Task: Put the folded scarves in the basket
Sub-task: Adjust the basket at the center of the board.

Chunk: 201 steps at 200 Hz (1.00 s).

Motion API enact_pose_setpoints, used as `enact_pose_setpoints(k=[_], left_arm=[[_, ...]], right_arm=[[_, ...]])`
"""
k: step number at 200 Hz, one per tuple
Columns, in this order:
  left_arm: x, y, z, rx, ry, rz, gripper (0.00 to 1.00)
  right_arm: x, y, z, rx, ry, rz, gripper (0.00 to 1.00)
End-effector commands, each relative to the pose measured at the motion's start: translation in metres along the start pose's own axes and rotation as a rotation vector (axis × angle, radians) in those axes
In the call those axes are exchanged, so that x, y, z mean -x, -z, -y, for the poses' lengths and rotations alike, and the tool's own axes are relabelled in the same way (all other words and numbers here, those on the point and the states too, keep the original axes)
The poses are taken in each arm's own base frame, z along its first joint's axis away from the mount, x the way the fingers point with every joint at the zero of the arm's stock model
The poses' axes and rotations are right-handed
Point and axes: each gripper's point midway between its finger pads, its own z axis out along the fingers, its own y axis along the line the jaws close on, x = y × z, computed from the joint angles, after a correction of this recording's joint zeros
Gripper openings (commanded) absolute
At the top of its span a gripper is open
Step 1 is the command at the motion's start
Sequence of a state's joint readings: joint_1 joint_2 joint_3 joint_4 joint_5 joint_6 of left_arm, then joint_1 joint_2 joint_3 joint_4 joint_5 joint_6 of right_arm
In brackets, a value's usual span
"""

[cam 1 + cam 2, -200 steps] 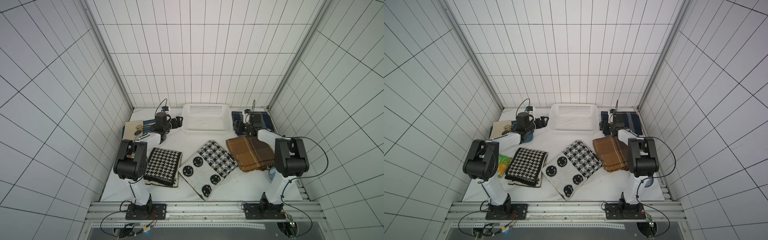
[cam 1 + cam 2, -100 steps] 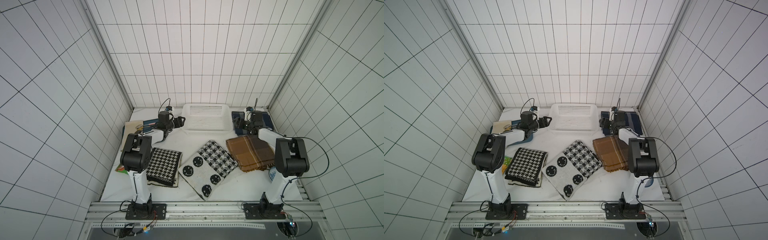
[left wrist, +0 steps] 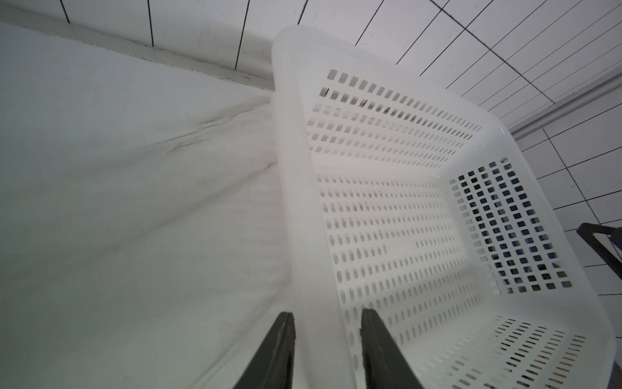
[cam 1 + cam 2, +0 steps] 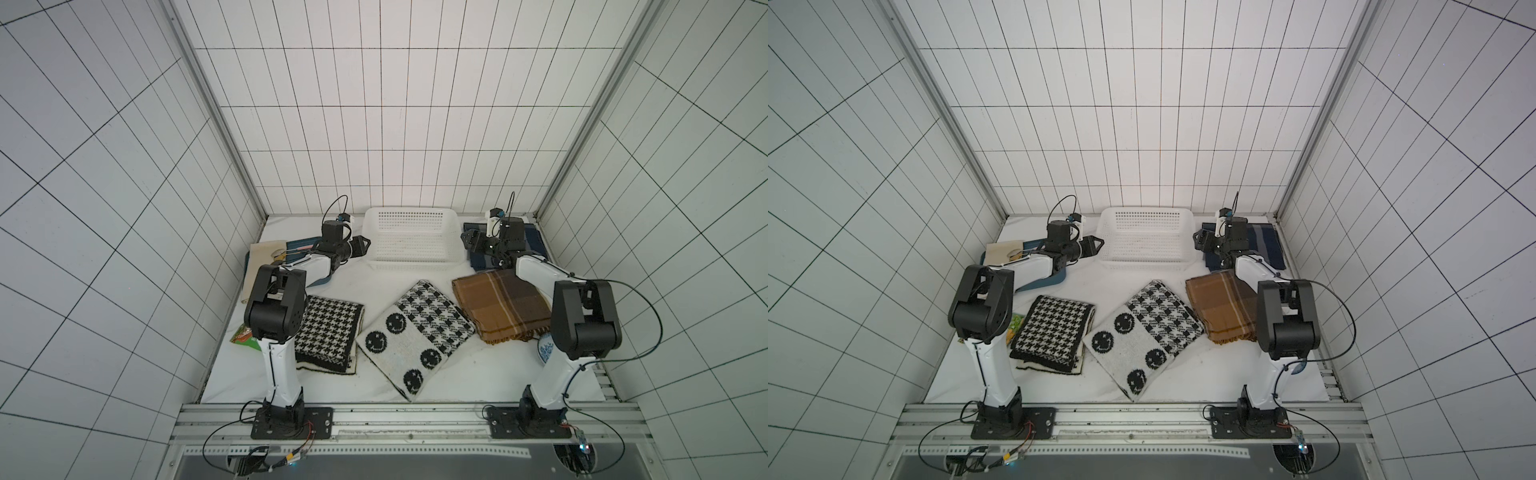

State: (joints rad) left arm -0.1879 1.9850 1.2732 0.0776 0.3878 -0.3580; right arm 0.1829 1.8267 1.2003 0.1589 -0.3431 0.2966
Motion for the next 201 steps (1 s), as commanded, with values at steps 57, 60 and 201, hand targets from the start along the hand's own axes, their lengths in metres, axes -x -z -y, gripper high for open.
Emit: enact_pose_setpoints(k=[57,60,201], left_arm=[[-0.014,0.039,-0.010,0.031,0.052,-0.037,0.22],[-0.014,0.040,-0.009,0.032,0.051,-0.036,0.22],[0.016,0.115,0.047,0.000,0.007,0.124,0.73]], right_arm=[[-0.022,-0.012,-0.049,0.089,0.056,-0.078,0.72],[-0.023,-0.012,-0.050,0.094,0.055,-0.081,0.72],[-0.018,0.070,-0.048,-0.042,0.106,-0.034,0.75]])
